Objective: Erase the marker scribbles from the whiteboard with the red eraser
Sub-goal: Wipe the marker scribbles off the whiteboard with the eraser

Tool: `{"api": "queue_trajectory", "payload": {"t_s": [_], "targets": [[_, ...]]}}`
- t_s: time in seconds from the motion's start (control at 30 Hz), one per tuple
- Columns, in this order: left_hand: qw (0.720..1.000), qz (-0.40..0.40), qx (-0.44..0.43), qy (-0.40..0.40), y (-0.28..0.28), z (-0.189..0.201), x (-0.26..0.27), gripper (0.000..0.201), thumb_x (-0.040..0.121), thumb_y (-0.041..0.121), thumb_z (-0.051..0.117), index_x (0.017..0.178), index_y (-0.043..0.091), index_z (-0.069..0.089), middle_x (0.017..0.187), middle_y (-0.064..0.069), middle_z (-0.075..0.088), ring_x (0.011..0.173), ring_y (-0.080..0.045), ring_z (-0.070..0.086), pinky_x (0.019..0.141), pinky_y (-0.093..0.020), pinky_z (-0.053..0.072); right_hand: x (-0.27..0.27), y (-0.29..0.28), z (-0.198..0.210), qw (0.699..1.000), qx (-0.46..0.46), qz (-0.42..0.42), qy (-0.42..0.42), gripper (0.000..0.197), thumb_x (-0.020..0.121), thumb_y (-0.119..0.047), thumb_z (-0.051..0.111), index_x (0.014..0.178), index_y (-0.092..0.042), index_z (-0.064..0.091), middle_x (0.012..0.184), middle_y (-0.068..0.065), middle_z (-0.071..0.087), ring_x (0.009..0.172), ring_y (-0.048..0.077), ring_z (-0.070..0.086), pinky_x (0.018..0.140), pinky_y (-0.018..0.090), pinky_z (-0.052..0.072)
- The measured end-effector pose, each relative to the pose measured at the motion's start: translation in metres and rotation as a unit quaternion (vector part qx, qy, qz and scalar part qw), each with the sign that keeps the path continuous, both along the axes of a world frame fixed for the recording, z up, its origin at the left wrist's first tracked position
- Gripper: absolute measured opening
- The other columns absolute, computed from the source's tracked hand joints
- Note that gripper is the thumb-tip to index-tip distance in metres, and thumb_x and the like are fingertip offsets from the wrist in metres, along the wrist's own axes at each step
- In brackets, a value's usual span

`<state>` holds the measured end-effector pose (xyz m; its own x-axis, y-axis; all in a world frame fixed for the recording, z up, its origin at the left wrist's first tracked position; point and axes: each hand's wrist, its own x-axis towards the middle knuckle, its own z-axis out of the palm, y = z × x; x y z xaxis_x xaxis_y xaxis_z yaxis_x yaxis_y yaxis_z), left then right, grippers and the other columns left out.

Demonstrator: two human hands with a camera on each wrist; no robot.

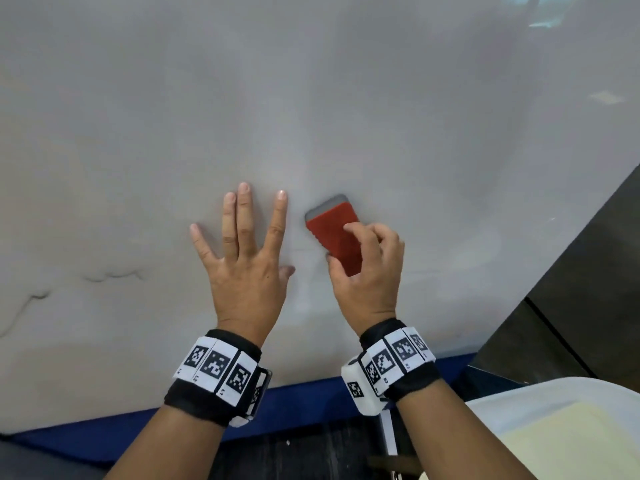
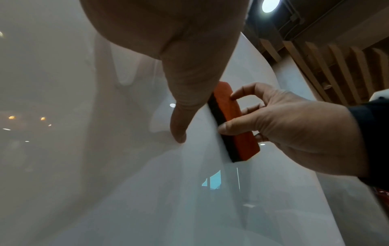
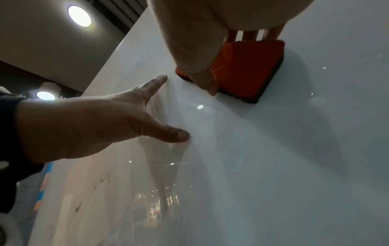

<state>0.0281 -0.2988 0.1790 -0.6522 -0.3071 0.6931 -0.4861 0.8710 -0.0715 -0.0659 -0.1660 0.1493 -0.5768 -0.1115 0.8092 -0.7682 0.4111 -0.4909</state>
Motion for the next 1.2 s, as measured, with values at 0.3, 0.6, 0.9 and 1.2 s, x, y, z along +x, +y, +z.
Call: {"api": "queue_trajectory", "payload": {"t_s": [0.3, 0.6, 0.9, 1.2], "targets": [[0.999, 0.024, 0.024, 0.005, -0.034, -0.006, 0.028, 0.121, 0.070, 0.039, 0.083, 0.158, 0.031, 0.000, 0.162, -0.014, -0.006, 0.151, -0.030, -0.002, 0.113, -0.069, 0.009, 0.028, -0.040, -0.027, 0.993, 0.112, 0.000, 0.033, 0.058, 0.065, -0.014, 0.077, 0.114, -0.030, 0.050, 0.111, 0.004, 0.049, 0.097, 0.025, 0.046, 0.082, 0.047, 0.047], [0.998, 0.027, 0.050, 0.008, -0.053, -0.009, 0.038, 0.125, 0.068, 0.039, 0.085, 0.157, 0.031, -0.002, 0.162, -0.015, -0.004, 0.151, -0.032, 0.000, 0.114, -0.067, 0.014, 0.042, -0.061, -0.022, 0.994, 0.108, 0.015, 0.025, 0.056, 0.067, -0.017, 0.078, 0.115, -0.029, 0.050, 0.111, 0.004, 0.049, 0.096, 0.025, 0.046, 0.082, 0.046, 0.047], [0.999, 0.018, 0.046, 0.009, -0.055, -0.011, 0.039, 0.124, 0.066, 0.040, 0.085, 0.158, 0.031, 0.003, 0.161, -0.014, -0.003, 0.150, -0.031, 0.000, 0.114, -0.067, 0.015, 0.046, -0.080, 0.005, 1.000, 0.023, -0.001, 0.010, 0.050, 0.068, -0.018, 0.074, 0.113, -0.029, 0.054, 0.111, 0.004, 0.050, 0.096, 0.024, 0.047, 0.085, 0.037, 0.041], [0.999, 0.027, 0.029, 0.012, -0.076, -0.014, 0.057, 0.118, 0.067, 0.039, 0.084, 0.158, 0.030, 0.009, 0.160, -0.011, -0.002, 0.149, -0.026, 0.000, 0.111, -0.069, 0.020, 0.051, -0.093, 0.012, 0.999, -0.004, -0.022, 0.025, 0.052, 0.066, -0.017, 0.074, 0.112, -0.030, 0.054, 0.109, 0.006, 0.052, 0.096, 0.025, 0.048, 0.085, 0.039, 0.042]]}}
